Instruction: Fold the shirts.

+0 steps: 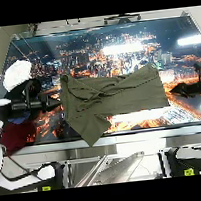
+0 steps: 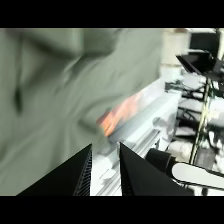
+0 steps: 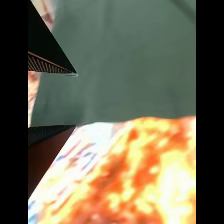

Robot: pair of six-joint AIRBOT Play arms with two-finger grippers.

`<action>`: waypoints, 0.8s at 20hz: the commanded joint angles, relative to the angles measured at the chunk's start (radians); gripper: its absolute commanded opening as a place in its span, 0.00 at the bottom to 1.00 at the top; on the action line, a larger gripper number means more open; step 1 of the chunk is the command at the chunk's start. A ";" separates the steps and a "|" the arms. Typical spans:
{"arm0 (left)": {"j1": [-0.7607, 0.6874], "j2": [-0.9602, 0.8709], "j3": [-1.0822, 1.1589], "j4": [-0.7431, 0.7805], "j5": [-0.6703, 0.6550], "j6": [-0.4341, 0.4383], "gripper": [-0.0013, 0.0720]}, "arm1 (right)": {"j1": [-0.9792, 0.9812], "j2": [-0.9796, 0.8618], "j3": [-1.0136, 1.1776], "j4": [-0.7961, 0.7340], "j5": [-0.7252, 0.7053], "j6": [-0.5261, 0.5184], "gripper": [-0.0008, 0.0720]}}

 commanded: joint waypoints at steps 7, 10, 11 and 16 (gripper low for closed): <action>0.054 0.097 -0.245 0.072 0.127 0.013 0.28 | 0.030 -0.119 -0.034 -0.083 0.056 0.013 0.52; 0.054 0.097 -0.246 0.178 0.150 -0.001 0.28 | 0.093 -0.127 -0.033 -0.083 0.027 0.008 0.52; 0.054 0.097 -0.245 0.213 0.161 -0.019 0.28 | 0.109 -0.128 -0.033 -0.083 0.015 0.009 0.52; 0.054 0.096 -0.245 0.272 0.256 -0.076 0.28 | 0.129 -0.128 -0.033 -0.082 0.010 0.010 0.52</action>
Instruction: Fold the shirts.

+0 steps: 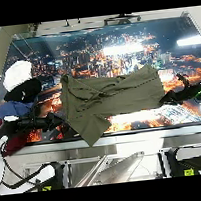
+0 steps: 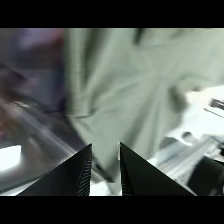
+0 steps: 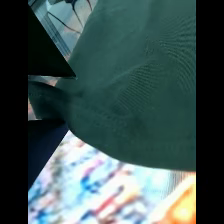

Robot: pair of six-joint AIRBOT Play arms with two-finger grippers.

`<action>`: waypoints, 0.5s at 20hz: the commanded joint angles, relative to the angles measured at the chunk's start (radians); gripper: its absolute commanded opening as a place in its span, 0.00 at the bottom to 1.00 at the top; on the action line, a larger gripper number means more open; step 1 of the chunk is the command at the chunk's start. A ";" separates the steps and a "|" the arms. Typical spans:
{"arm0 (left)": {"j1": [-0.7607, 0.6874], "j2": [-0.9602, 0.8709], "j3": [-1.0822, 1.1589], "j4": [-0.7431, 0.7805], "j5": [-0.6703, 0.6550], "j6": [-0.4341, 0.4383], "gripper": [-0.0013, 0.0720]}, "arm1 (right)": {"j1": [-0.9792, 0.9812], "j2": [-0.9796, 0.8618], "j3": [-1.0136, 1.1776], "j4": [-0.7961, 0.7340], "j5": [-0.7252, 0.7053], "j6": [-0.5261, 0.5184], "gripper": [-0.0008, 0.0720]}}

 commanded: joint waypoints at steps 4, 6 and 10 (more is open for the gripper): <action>-0.021 0.000 -0.002 0.040 0.200 -0.026 0.38 | 0.015 -0.003 -0.001 -0.025 -0.051 0.002 0.52; -0.075 0.000 -0.002 0.039 0.227 -0.007 0.41 | 0.015 -0.003 -0.001 -0.025 -0.051 0.002 0.51; -0.210 -0.002 -0.002 0.040 0.280 -0.002 0.41 | 0.015 -0.003 -0.001 -0.026 -0.049 0.002 0.51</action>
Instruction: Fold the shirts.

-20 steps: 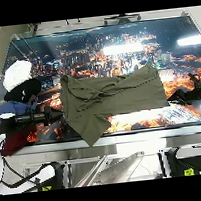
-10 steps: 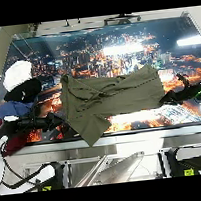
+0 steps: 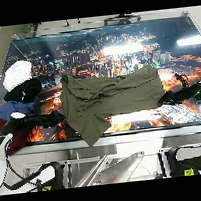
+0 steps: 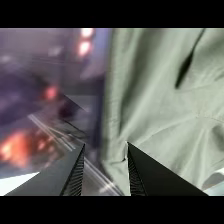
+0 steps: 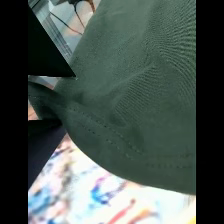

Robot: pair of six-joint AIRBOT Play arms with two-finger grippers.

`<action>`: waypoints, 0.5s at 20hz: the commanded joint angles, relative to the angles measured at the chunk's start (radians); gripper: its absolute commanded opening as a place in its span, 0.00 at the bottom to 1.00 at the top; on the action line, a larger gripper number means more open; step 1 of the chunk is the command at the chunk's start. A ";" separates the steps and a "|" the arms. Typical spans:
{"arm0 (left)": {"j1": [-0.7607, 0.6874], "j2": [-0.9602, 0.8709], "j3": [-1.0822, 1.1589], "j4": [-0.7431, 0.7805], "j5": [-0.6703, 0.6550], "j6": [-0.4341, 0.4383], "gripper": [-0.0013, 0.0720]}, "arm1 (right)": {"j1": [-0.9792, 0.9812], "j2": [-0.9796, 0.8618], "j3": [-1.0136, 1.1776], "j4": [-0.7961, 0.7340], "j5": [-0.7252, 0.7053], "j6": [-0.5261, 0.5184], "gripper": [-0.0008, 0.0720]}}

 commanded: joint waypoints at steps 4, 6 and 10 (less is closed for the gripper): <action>-0.115 -0.084 0.004 -0.003 0.013 0.007 0.42 | 0.001 -0.001 0.000 -0.032 -0.048 0.001 0.51; -0.113 -0.136 0.042 -0.003 -0.045 0.007 0.42 | 0.001 0.000 0.000 -0.032 -0.041 0.001 0.51; -0.116 -0.201 0.192 -0.005 -0.135 0.005 0.40 | 0.001 0.000 0.000 -0.032 -0.025 0.001 0.51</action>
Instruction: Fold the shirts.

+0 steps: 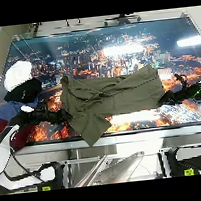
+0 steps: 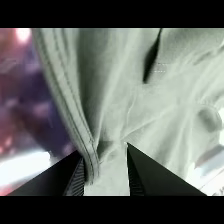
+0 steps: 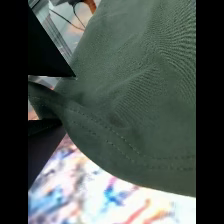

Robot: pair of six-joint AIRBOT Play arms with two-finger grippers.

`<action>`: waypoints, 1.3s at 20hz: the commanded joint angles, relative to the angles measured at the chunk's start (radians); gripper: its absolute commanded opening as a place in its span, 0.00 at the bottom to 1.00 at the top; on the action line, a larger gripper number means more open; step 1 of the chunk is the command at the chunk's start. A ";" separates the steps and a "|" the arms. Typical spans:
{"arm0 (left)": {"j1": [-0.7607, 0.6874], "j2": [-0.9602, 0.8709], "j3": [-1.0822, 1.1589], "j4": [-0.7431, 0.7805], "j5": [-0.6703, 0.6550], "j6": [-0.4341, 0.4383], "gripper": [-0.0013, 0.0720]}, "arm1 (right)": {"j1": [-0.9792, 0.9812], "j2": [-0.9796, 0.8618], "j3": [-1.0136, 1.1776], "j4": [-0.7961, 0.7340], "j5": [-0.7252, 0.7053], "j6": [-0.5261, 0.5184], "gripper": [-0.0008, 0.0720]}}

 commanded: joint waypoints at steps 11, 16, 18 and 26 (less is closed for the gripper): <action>0.001 -0.086 0.176 -0.179 -0.191 0.092 0.04 | -0.001 0.020 0.045 0.124 0.092 -0.027 0.04; 0.072 0.212 0.275 -0.669 -0.488 0.256 0.04 | -0.001 0.296 0.225 0.503 0.277 -0.080 0.04; 0.118 0.341 0.397 -0.956 -0.548 0.280 0.04 | -0.016 0.477 0.344 0.706 0.264 -0.119 0.04; 0.571 0.661 0.845 -1.342 -0.409 0.222 0.04 | -0.155 1.053 0.551 0.706 -0.334 -0.136 0.04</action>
